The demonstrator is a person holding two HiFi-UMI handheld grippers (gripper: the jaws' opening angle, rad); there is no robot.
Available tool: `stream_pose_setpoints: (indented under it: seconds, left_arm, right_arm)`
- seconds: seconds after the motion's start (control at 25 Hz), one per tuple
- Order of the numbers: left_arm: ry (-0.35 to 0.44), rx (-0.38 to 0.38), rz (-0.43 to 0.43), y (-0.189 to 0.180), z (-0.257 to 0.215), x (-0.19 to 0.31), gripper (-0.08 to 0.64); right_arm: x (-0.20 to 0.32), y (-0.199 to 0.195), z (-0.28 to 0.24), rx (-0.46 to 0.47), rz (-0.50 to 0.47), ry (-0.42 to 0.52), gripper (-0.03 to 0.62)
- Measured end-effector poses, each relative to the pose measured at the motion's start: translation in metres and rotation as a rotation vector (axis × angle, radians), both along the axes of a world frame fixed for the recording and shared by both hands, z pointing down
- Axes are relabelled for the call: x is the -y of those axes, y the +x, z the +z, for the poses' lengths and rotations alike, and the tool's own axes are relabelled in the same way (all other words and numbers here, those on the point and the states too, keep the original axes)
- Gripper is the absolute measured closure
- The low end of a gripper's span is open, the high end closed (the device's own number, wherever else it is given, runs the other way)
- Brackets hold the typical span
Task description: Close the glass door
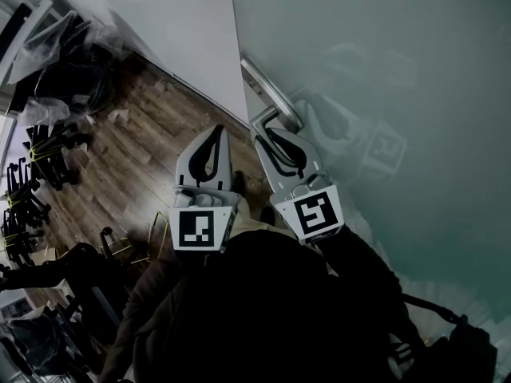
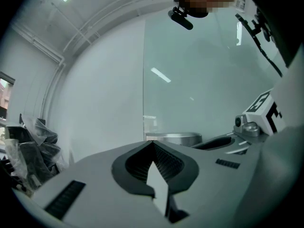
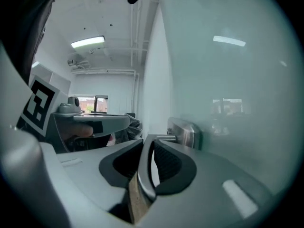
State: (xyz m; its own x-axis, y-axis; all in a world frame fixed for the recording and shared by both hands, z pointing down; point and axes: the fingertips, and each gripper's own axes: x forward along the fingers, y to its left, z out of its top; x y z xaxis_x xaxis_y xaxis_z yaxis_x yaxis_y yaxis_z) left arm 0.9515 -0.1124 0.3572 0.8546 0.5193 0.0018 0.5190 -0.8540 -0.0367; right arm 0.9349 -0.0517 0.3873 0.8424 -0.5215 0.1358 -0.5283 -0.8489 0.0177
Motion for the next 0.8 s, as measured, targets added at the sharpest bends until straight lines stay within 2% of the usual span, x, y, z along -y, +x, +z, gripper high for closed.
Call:
stream_pose_setpoints:
  seconds: [0.16, 0.36, 0.8]
  left_arm:
    - [0.006, 0.000, -0.016, -0.006, 0.000, 0.001, 0.563]
    - [0.014, 0.010, -0.040, -0.021, 0.000, 0.014, 0.563]
    - [-0.027, 0.037, -0.187, -0.063, 0.004, 0.056, 0.563]
  right_arm:
    - [-0.006, -0.005, 0.004, 0.004, -0.016, 0.028, 0.522]
    - [0.000, -0.008, 0.002, 0.015, 0.013, 0.063, 0.526]
    - [0.024, -0.025, 0.000, 0.027, -0.054, 0.045, 0.526]
